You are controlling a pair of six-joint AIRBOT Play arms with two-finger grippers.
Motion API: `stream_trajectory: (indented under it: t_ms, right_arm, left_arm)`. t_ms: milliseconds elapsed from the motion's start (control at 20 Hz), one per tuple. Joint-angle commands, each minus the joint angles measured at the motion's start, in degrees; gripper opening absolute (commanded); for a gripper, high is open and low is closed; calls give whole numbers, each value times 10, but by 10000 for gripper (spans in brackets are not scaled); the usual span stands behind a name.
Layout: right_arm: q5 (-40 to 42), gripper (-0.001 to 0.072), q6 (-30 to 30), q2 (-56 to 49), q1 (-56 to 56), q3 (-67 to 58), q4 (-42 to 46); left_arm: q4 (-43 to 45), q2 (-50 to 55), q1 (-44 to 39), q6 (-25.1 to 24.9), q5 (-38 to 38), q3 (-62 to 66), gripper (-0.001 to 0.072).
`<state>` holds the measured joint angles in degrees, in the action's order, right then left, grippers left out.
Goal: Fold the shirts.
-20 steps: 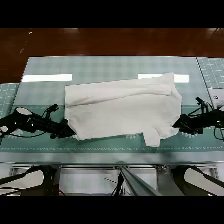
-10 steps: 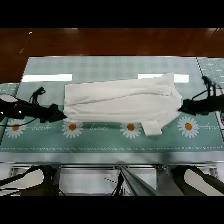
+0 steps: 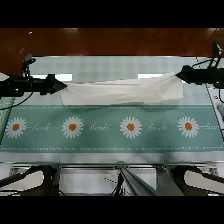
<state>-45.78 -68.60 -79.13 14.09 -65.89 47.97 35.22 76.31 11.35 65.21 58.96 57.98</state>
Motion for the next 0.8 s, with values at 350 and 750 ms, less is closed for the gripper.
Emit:
stream_trajectory:
  t_ms: [350,750]
  right_arm:
    - [130,20,-53,-169,-36,-75,-11]
    - [104,399,-23,-151,-5,-75,50]
  left_arm:
    - [-8,135,-9,10,-94,11,29]
    - [-7,154,27,10,-15,44,598]
